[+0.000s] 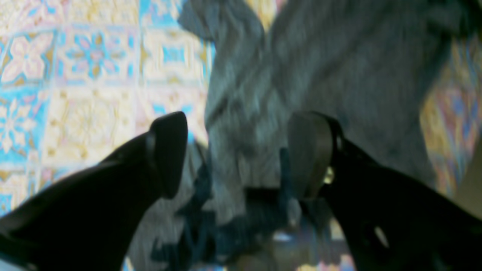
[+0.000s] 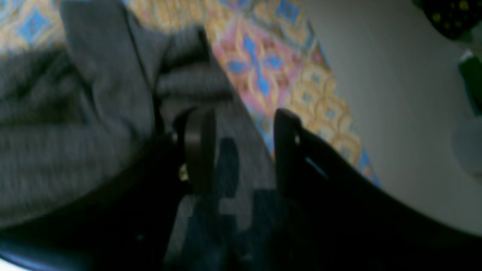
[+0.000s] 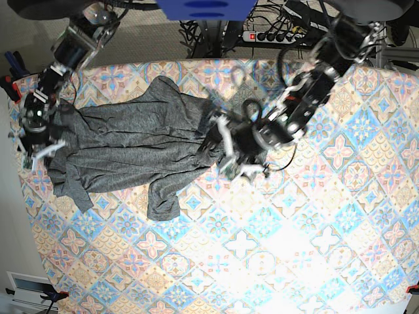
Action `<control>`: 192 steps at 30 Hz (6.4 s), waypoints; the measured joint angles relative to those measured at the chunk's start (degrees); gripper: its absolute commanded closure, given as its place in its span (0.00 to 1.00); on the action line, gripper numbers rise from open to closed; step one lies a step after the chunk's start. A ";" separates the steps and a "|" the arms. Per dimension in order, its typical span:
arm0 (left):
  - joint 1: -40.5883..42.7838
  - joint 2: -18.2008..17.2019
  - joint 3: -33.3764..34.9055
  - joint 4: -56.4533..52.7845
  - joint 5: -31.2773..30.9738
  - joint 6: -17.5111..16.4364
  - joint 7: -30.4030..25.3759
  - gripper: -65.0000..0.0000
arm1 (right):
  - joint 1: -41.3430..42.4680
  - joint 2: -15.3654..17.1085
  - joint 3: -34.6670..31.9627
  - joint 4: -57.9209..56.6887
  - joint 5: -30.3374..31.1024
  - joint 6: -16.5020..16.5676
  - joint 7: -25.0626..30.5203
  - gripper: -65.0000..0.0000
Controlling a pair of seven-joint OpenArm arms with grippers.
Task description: Layout the t-shirt on the table in an organized manner, then fold the t-shirt properly
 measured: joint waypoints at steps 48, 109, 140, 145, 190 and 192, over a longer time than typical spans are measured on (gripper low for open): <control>4.15 13.51 -31.04 -38.62 -15.32 -23.34 -8.24 0.31 | -5.01 -0.13 1.60 1.57 0.00 0.07 0.13 0.63; -4.76 7.52 -34.32 -49.55 -17.11 -21.70 -8.81 0.89 | -23.69 -14.19 -16.44 30.42 -0.66 17.14 0.00 0.64; -5.27 7.34 -25.35 -48.94 -14.16 -23.02 -11.76 0.55 | -25.90 -13.70 -55.12 27.96 -18.67 17.09 0.24 0.59; -5.27 7.32 -25.35 -48.94 -14.14 -23.02 -11.76 0.55 | -26.05 -13.64 -52.30 25.66 -21.53 17.05 1.25 0.59; -5.27 7.37 -25.20 -48.89 -14.16 -22.99 -11.80 0.55 | -19.76 -13.66 -52.54 26.45 -22.84 17.09 0.39 0.59; -5.27 7.37 -25.20 -48.89 -14.19 -23.02 -11.80 0.55 | -19.71 -13.68 -52.54 25.49 -22.93 17.07 0.46 0.59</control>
